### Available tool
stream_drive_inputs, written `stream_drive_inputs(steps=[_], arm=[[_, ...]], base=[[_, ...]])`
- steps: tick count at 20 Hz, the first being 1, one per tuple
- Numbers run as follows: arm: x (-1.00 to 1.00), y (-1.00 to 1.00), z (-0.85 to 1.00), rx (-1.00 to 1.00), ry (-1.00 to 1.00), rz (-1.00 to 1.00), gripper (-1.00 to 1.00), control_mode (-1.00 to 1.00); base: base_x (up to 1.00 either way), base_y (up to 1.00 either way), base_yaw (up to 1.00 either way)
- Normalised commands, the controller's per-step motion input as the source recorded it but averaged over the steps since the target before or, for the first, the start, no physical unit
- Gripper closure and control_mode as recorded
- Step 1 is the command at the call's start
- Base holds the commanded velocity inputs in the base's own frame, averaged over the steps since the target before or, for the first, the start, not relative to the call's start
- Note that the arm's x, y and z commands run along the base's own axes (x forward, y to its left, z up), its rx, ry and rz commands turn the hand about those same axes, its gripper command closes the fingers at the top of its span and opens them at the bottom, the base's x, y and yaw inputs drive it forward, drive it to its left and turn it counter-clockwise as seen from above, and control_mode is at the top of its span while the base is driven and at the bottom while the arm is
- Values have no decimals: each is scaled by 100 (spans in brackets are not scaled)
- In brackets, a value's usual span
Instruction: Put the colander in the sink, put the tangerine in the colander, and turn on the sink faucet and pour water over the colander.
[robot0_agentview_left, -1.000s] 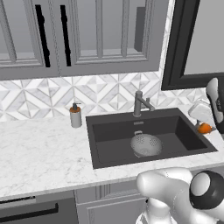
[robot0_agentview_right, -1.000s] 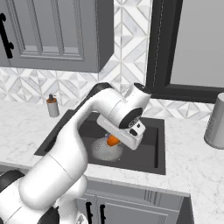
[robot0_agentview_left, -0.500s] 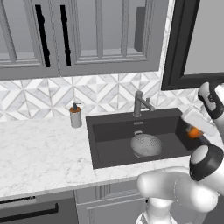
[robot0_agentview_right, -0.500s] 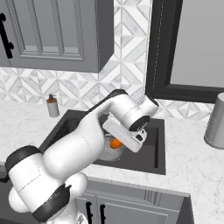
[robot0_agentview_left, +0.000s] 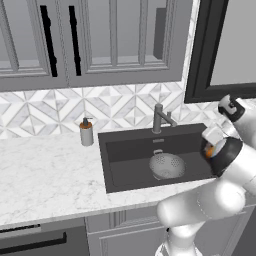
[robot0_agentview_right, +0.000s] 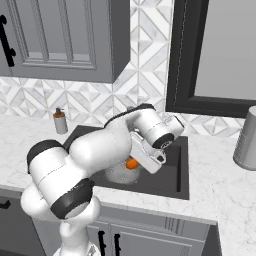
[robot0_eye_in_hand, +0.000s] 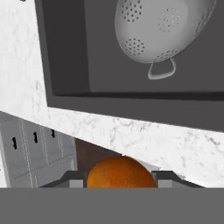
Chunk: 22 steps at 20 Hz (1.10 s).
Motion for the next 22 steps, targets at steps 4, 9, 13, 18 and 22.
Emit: stream_drive_inputs(steps=[4, 9, 13, 18, 22], arm=[[20, 0, -32, 15, 0, 15, 100, -100], [6, 9, -12, 15, -10, 15, 100, -100], [14, 17, 0, 16, -18, 11, 100, -100], [2, 31, -1, 10, -28, 3, 100, -100], [10, 36, -12, 2, -34, 0, 100, -100]], base=[[0, 0, 0], [0, 0, 0], [0, 0, 0], [0, 0, 0], [0, 0, 0]])
